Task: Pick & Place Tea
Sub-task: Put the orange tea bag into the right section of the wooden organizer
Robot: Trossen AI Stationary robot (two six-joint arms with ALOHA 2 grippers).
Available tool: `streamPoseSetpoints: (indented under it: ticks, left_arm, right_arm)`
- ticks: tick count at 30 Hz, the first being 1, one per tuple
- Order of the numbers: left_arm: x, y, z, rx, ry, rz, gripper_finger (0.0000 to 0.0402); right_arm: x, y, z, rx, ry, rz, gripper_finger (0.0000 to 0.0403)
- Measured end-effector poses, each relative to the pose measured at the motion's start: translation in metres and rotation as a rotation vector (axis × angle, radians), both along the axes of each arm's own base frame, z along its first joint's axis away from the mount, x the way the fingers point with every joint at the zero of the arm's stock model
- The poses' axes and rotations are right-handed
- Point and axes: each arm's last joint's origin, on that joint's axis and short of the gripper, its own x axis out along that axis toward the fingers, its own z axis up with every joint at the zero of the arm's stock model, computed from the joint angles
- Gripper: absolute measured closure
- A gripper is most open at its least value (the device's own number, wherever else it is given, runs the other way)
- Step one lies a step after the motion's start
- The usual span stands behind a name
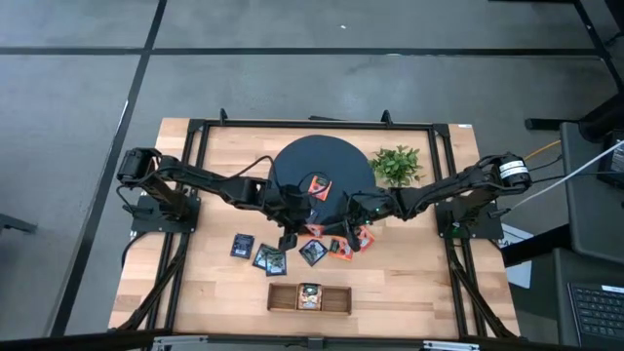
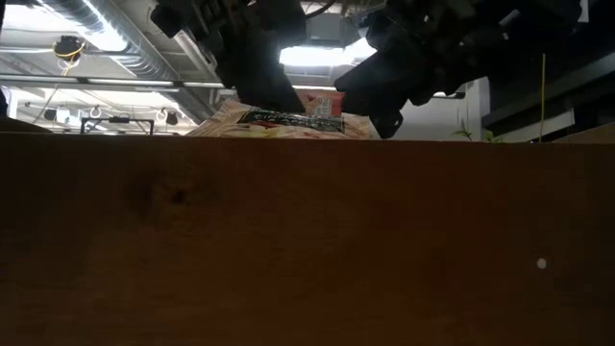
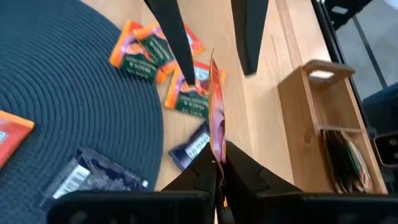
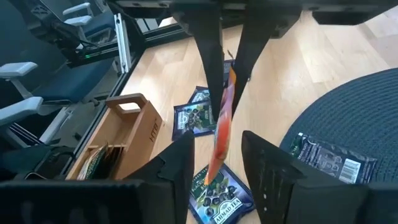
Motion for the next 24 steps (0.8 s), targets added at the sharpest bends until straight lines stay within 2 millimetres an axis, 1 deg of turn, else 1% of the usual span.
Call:
streamPoseSetpoints:
  ticks: [7,10,14,15,19,24]
  left_arm:
    - [0.0017,0.0006,0.0014,-0.001,-0.022,0.003,0.039]
    - [0.0017,0.0006,0.0014,-0.001,-0.022,0.003,0.039]
    - [0.0017,0.0005,0.0014,-0.002,-0.023,0.003,0.0389]
    - [0.0017,0.0005,0.0014,-0.002,-0.023,0.002,0.0389]
    - [0.0017,0.0006,0.0014,-0.022,-0.016,0.025,0.0389]
    - [0.0018,0.0011,0.0009,-0.044,-0.005,0.071,0.0385]
  right_arm:
    - [-0.0001,0.0001,-0.0001,-0.023,-0.006,0.009,0.0299]
    - [-0.0001,0.0,-0.0001,-0.026,-0.007,0.01,0.033]
    - [-0.0001,-0.0001,-0.0002,-0.049,-0.013,0.016,0.0388]
    - [-0.0001,-0.0001,-0.0002,-0.052,-0.013,0.017,0.0394]
    - [-0.0001,-0.0001,-0.0004,-0.048,-0.011,0.015,0.0391]
    - [-0.0008,-0.0005,-0.0021,-0.043,0.011,0.008,0.0397]
